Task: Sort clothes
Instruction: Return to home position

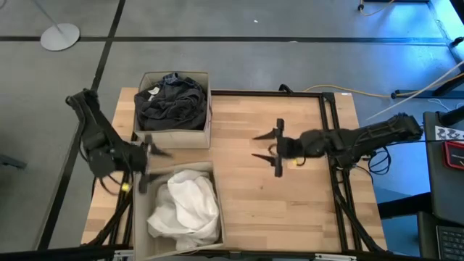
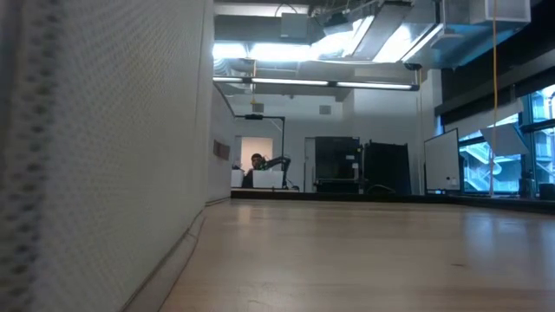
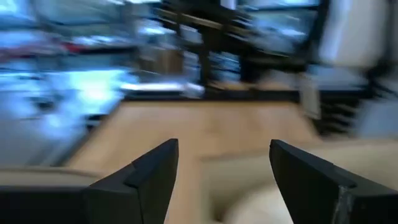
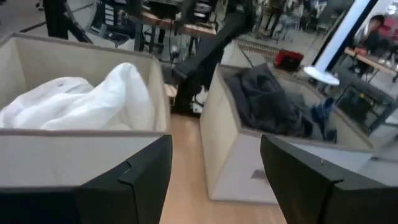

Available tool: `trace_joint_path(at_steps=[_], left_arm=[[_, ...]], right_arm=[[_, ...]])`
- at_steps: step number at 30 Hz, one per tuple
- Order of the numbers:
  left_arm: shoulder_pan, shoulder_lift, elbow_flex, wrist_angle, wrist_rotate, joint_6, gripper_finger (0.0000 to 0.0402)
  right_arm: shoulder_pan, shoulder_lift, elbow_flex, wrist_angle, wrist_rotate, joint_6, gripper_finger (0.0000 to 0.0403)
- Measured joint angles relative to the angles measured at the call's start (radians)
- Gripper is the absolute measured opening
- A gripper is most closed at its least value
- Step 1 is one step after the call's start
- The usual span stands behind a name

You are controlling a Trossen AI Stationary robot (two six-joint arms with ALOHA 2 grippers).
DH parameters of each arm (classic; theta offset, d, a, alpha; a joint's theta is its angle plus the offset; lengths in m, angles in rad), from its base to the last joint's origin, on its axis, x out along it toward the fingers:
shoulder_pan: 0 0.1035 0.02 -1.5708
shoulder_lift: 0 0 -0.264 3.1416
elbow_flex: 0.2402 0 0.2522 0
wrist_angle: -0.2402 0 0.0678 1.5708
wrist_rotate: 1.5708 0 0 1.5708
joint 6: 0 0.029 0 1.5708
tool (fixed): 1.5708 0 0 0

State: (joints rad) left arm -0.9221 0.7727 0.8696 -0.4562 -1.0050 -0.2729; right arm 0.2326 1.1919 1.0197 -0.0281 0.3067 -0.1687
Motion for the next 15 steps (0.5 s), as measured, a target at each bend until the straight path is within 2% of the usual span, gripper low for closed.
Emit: trace_joint_path(at_steps=[1, 3, 8, 12, 15], left_arm=[[0.015, -0.023, 0.0, -0.012, -0.044, 0.018, 0.0241], [0.056, -0.073, 0.0, -0.033, -0.06, 0.043, 0.0241], [0.168, -0.194, -0.018, -0.084, 0.014, 0.08, 0.0241], [0.234, -0.325, -0.115, -0.087, 0.025, 0.083, 0.0241], [0.262, -0.442, -0.202, -0.085, 0.051, 0.049, 0.0241]], right_arm=[[-0.026, 0.002, 0.0, 0.016, -0.027, -0.014, 0.0248], [-0.084, 0.003, -0.001, 0.037, -0.098, -0.02, 0.0248], [-0.244, 0.004, -0.001, 0.071, -0.262, -0.006, 0.0248], [-0.354, 0.004, -0.001, 0.059, -0.376, 0.014, 0.0246], [-0.41, 0.004, -0.001, 0.036, -0.445, 0.029, 0.0227]])
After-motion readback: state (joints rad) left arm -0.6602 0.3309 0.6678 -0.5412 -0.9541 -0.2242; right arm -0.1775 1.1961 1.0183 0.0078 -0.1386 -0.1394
